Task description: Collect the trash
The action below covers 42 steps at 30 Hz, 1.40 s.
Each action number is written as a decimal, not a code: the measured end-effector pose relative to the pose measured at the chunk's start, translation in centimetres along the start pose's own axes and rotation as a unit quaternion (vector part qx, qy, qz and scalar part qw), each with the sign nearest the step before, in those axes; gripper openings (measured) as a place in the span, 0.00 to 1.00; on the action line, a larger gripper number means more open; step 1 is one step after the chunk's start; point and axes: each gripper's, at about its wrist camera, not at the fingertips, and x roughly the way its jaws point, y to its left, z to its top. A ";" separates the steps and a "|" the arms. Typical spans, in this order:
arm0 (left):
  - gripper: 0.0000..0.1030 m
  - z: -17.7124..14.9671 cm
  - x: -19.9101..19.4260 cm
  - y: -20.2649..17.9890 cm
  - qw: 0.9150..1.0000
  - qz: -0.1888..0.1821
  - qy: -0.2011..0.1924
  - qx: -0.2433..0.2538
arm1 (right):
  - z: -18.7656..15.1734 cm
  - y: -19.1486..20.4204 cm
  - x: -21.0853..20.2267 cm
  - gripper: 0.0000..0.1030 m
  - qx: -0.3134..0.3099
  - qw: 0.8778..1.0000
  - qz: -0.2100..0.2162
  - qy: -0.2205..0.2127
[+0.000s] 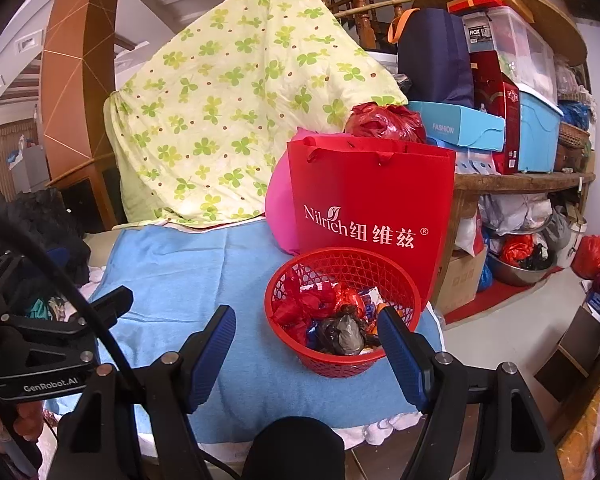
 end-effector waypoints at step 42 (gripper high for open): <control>0.99 1.7 1.0 -2.1 0.999 0.013 -0.017 0.027 | 0.0 -3.2 1.2 0.74 0.044 0.999 -0.006 -0.029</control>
